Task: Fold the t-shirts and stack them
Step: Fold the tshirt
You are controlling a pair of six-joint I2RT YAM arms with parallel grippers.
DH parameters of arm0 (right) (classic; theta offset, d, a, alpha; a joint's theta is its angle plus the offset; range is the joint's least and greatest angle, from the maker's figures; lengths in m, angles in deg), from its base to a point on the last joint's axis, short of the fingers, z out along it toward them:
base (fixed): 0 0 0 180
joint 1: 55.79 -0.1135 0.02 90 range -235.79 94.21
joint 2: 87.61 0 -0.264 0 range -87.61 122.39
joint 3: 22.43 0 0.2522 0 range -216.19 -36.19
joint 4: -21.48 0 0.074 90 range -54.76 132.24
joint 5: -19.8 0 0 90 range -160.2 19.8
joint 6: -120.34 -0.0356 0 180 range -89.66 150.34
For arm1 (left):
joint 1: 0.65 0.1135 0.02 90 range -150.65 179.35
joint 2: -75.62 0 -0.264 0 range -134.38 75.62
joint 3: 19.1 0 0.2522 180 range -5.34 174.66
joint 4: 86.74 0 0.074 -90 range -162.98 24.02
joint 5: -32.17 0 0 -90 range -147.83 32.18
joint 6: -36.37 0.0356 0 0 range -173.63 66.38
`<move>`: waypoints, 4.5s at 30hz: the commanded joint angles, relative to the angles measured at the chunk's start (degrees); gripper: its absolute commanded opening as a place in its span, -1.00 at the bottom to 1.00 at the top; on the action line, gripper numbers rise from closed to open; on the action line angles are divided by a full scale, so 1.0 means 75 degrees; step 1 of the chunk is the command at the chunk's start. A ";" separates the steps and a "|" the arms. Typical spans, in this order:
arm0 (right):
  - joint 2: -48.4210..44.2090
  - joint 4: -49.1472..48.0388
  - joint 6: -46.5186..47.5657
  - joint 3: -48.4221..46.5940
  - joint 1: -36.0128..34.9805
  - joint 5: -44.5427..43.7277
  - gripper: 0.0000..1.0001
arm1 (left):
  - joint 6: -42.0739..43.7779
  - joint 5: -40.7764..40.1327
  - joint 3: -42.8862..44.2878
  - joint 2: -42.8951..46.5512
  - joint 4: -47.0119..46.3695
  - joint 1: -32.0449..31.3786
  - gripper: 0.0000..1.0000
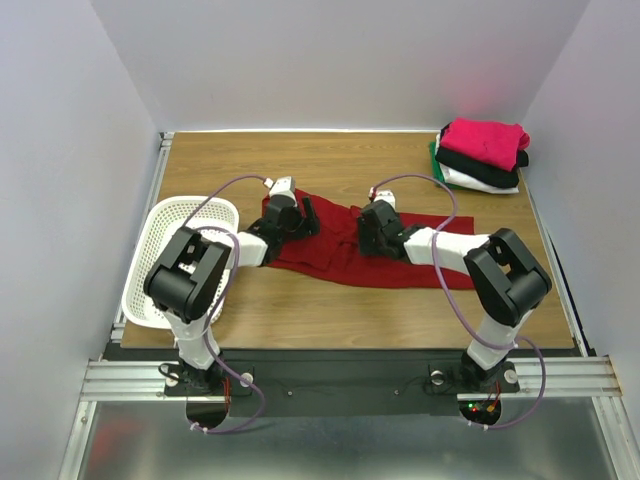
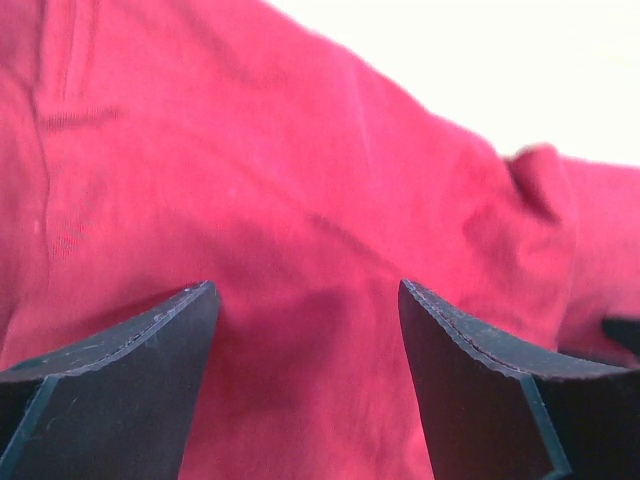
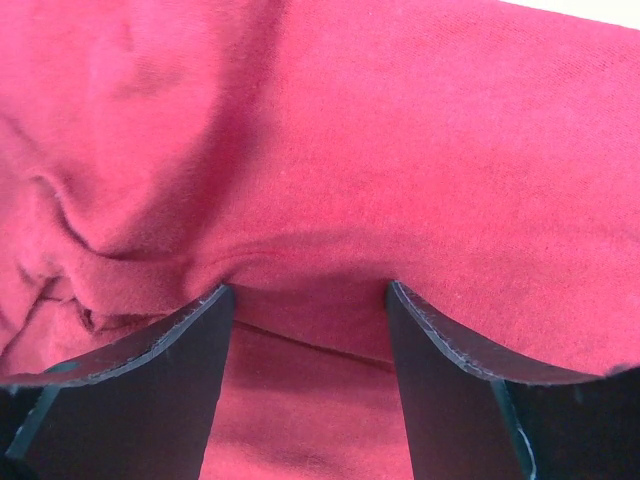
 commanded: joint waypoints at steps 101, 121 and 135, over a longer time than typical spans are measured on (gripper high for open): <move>-0.2696 0.1368 -0.1206 0.1371 -0.1679 0.0119 0.52 | 0.0573 0.2161 0.3652 -0.0935 0.1217 0.0817 0.68; -0.2075 0.0993 -0.1945 0.2087 -0.2053 0.1032 0.52 | 0.0222 0.2290 0.2875 -0.2058 0.0477 0.0418 0.68; -0.1383 0.0758 -0.1816 0.1162 -0.2605 0.1454 0.52 | 0.0350 0.2243 0.4527 -0.3171 0.1075 0.0500 0.68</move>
